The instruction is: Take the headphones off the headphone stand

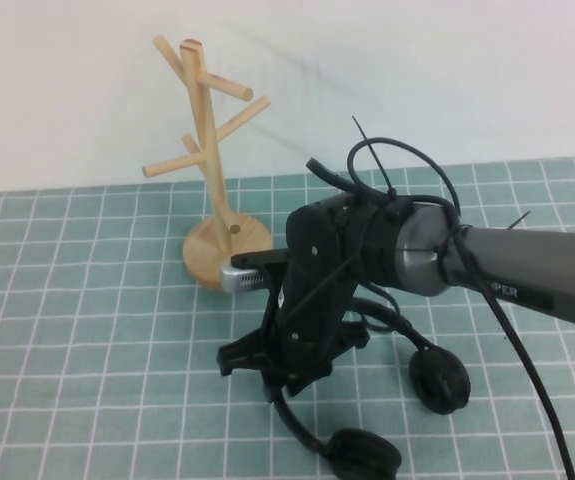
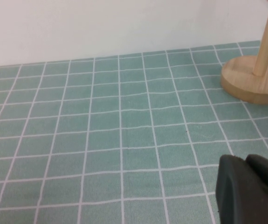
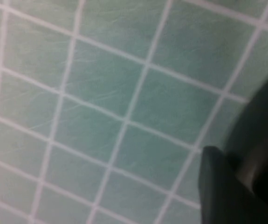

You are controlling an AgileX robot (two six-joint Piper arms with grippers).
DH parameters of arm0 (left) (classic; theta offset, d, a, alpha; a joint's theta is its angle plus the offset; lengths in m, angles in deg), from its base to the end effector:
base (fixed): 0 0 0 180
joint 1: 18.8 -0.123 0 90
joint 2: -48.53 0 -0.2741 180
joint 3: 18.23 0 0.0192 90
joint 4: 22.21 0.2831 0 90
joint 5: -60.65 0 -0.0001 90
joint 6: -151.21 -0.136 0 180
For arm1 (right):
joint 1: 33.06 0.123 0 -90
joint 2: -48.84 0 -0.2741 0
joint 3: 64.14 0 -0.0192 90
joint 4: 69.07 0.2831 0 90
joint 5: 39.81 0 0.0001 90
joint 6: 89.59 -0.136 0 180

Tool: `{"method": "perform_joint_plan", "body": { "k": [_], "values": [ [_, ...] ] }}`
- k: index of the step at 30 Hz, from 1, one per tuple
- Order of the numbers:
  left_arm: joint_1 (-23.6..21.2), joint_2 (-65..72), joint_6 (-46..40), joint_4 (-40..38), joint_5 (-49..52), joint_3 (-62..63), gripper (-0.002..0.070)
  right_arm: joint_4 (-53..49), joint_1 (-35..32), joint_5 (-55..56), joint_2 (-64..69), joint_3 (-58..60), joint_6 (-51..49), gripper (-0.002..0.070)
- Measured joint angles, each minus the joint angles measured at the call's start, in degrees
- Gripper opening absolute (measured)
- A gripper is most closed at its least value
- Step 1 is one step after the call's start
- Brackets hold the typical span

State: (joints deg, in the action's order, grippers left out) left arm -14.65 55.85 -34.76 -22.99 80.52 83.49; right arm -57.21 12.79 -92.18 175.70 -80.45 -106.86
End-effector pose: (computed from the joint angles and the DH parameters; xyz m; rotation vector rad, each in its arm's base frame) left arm 0.1396 -0.0108 0.1624 0.1538 1.8343 0.0090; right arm 0.3163 0.3576 0.1330 -0.5811 2.8905 0.4617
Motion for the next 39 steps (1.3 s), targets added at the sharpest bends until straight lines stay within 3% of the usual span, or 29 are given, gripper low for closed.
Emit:
{"method": "perform_joint_plan", "body": {
  "k": [3, 5, 9, 16, 17, 27, 39],
  "values": [
    [0.0, 0.0, 0.0, 0.0, 0.0, 0.0, 0.0, -3.33, 0.0, 0.0, -1.19, 0.0, -1.38, 0.0398],
    [0.0, 0.0, 0.0, 0.0, 0.0, 0.0, 0.0, -4.76, 0.15, -0.09, -2.39, 0.11, -2.22, 0.0396],
    [0.0, 0.0, 0.0, 0.0, 0.0, 0.0, 0.0, -8.66, 1.29, -0.64, -8.06, 2.66, -3.81, 0.0342],
    [0.0, 0.0, 0.0, 0.0, 0.0, 0.0, 0.0, -15.46, 1.68, -3.18, -26.36, 14.68, -3.81, 0.0011],
    [0.0, 0.0, 0.0, 0.0, 0.0, 0.0, 0.0, -16.03, 1.68, -3.93, -28.66, 16.31, -3.81, -0.0007],
    [0.0, 0.0, 0.0, 0.0, 0.0, 0.0, 0.0, -20.03, 1.68, -20.02, -41.28, 22.15, -3.7, -0.0008],
    [0.0, 0.0, 0.0, 0.0, 0.0, 0.0, 0.0, -30.4, -0.17, -21.48, -45.18, 22.35, 0.34, -0.0007]
  ]
}}
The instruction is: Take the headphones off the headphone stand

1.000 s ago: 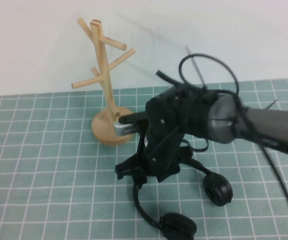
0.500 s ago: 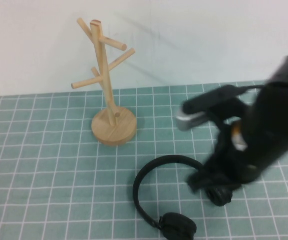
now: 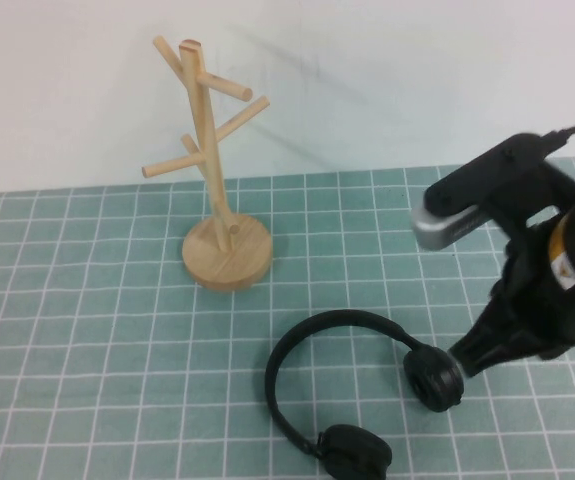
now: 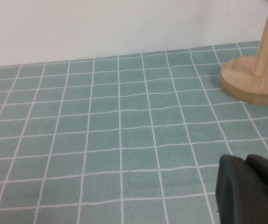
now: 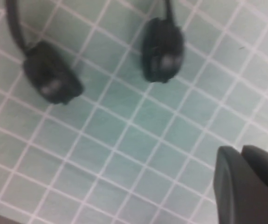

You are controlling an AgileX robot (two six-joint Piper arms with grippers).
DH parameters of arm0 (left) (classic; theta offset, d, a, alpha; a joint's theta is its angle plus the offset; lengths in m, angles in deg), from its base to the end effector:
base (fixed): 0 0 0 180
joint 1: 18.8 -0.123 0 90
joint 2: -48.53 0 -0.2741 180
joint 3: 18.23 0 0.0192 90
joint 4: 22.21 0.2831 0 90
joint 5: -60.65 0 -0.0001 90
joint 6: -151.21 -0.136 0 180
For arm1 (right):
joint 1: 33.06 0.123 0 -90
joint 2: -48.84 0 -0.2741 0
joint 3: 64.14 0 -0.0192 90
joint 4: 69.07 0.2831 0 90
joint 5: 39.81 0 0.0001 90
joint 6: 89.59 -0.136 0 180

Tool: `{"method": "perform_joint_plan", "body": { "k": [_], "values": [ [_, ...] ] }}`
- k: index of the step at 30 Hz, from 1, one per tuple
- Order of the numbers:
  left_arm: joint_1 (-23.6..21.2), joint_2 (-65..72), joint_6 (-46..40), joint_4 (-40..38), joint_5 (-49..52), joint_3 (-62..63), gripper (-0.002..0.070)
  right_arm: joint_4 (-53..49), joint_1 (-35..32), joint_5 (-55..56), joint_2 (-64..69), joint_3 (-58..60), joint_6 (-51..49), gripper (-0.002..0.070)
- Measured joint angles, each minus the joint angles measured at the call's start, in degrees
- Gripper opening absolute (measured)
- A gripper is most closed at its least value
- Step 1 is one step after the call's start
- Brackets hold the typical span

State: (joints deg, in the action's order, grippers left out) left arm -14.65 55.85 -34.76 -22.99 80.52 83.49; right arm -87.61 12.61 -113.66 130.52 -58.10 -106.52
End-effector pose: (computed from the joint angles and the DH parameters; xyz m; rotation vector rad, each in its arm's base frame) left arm 0.1396 -0.0108 0.1624 0.1538 1.8343 0.0090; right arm 0.2289 0.1749 0.3024 -0.7215 2.5993 -0.1510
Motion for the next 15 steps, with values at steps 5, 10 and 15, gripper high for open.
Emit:
{"method": "perform_joint_plan", "body": {
  "k": [5, 10, 15],
  "values": [
    [0.0, 0.0, 0.0, 0.0, 0.0, 0.0, 0.0, 3.51, -7.05, 13.6, -11.49, 7.88, 10.31, -0.0007],
    [0.0, 0.0, 0.0, 0.0, 0.0, 0.0, 0.0, 7.38, -19.3, 36.1, -26.31, 27.14, 12.31, -0.0007],
    [0.0, 0.0, 0.0, 0.0, 0.0, 0.0, 0.0, 11.11, -31.12, 54.3, -39.6, 46.05, 12.31, -0.0007]
  ]
}}
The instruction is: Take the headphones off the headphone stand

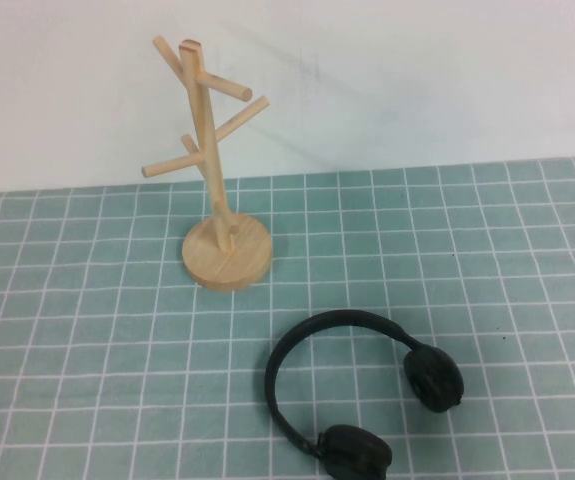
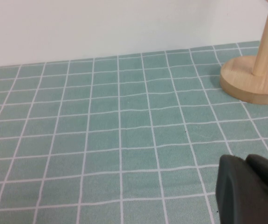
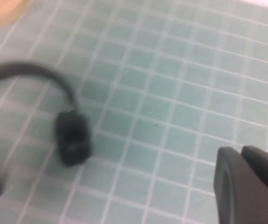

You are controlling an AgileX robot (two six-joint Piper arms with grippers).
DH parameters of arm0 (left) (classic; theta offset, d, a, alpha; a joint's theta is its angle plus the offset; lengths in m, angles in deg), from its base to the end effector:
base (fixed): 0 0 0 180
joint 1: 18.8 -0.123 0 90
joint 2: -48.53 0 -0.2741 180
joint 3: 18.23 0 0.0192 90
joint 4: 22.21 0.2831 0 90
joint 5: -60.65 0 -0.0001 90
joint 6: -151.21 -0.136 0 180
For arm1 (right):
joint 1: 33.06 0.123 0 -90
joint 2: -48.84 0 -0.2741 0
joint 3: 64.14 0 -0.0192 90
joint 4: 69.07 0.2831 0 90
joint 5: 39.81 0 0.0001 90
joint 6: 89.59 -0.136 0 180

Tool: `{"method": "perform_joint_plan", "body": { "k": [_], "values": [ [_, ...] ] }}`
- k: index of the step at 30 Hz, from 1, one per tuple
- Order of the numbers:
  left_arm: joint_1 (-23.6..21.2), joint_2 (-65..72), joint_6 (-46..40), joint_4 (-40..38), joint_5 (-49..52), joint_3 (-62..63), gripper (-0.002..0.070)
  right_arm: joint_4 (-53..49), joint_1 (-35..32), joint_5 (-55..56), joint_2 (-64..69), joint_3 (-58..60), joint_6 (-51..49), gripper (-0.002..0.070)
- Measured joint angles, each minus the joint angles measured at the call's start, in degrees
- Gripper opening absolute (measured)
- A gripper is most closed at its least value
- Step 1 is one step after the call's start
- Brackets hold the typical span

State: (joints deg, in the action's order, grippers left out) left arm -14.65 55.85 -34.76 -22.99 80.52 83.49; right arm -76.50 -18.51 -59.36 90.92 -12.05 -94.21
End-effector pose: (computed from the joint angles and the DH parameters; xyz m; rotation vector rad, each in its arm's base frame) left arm 0.1396 -0.0108 0.1624 0.1538 1.8343 0.0090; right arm 0.1997 0.0457 0.2508 -0.2642 1.9653 0.0949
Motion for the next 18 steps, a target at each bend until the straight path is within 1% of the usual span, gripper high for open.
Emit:
{"method": "perform_joint_plan", "body": {
  "k": [4, 7, 12, 14, 18],
  "values": [
    [0.0, 0.0, 0.0, 0.0, 0.0, 0.0, 0.0, 0.09, -8.03, 12.22, -10.65, 12.93, -0.1, -0.0007],
    [0.0, 0.0, 0.0, 0.0, 0.0, 0.0, 0.0, 2.05, -12.53, 15.91, -18.94, 19.03, -1.42, -0.0007],
    [0.0, 0.0, 0.0, 0.0, 0.0, 0.0, 0.0, 3.78, -16.14, 16.81, -31.36, 25.67, -1.48, -0.0007],
    [0.0, 0.0, 0.0, 0.0, 0.0, 0.0, 0.0, 5.82, -17.04, 13.14, -35.1, 25.88, -1.48, -0.0007],
    [0.0, 0.0, 0.0, 0.0, 0.0, 0.0, 0.0, 5.37, -17.48, 8.98, -36.15, 25.99, -1.27, -0.0007]
  ]
}}
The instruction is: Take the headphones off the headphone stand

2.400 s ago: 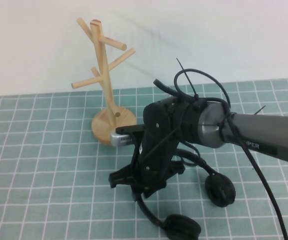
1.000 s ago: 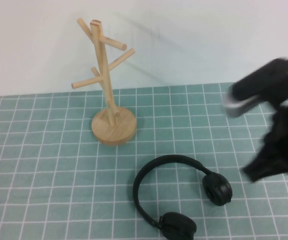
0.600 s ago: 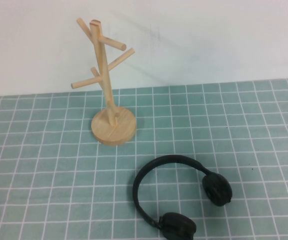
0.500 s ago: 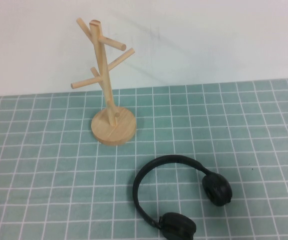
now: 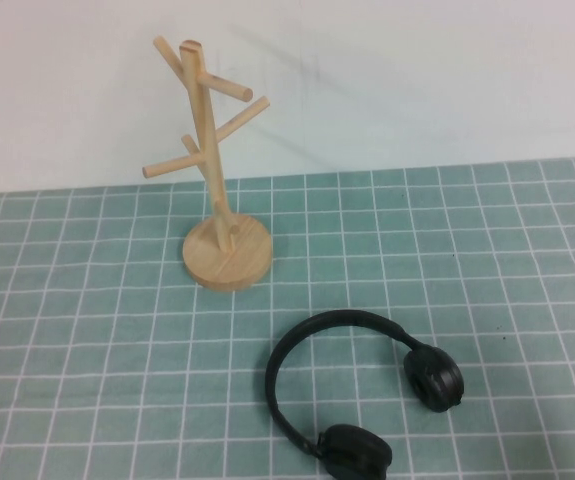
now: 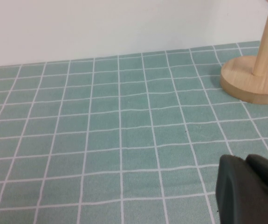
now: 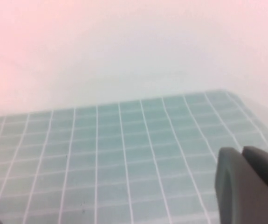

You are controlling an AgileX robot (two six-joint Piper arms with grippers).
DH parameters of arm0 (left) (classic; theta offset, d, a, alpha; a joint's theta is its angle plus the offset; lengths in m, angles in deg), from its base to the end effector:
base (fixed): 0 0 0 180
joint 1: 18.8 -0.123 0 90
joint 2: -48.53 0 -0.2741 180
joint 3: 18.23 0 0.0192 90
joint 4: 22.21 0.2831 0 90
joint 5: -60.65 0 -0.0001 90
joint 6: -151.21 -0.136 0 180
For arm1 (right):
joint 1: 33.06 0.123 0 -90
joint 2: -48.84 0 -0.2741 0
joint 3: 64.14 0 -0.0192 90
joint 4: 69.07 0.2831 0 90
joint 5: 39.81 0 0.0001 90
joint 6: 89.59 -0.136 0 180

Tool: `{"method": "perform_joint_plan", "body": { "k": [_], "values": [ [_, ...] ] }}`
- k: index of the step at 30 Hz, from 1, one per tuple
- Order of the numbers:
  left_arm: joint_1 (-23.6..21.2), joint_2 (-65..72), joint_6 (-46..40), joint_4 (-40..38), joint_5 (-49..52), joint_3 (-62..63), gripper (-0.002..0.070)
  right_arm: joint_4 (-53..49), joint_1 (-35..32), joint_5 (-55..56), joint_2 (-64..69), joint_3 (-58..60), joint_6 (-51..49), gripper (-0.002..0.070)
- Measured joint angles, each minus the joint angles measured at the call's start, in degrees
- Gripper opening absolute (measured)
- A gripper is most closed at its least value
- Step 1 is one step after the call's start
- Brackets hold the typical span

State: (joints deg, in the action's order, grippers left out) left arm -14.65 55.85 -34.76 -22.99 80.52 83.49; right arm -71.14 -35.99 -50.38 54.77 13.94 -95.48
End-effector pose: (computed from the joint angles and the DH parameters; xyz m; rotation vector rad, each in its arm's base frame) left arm 0.1396 -0.0108 0.1624 0.1538 1.8343 0.0090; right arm 0.1422 -0.0082 0.1890 0.1027 1.6474 0.0068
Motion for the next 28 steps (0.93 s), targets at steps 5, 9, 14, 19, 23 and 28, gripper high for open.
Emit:
{"method": "perform_joint_plan", "body": {
  "k": [5, 9, 14, 19, 23, 28],
  "values": [
    [0.0, 0.0, 0.0, 0.0, 0.0, 0.0, 0.0, 0.1, -0.35, -8.16, 0.0, -0.11, -0.1, -0.0008],
    [0.0, 0.0, 0.0, 0.0, 0.0, 0.0, 0.0, 0.1, -0.35, -8.07, 0.0, -0.11, -0.1, -0.0008],
    [0.0, 0.0, 0.0, 0.0, 0.0, 0.0, 0.0, 0.1, -0.35, -8.07, 0.0, -0.11, -0.1, -0.0008],
    [0.0, 0.0, 0.0, 0.0, 0.0, 0.0, 0.0, 0.1, -0.35, -8.07, 0.0, -0.11, -0.1, -0.0008],
    [0.0, 0.0, 0.0, 0.0, 0.0, 0.0, 0.0, 0.1, -0.35, -8.07, 0.0, -0.11, -0.1, -0.0008],
    [0.0, 0.0, 0.0, 0.0, 0.04, 0.0, 0.0, 0.1, -0.35, -8.07, 0.0, -0.11, -0.1, -0.0008]
  ]
}}
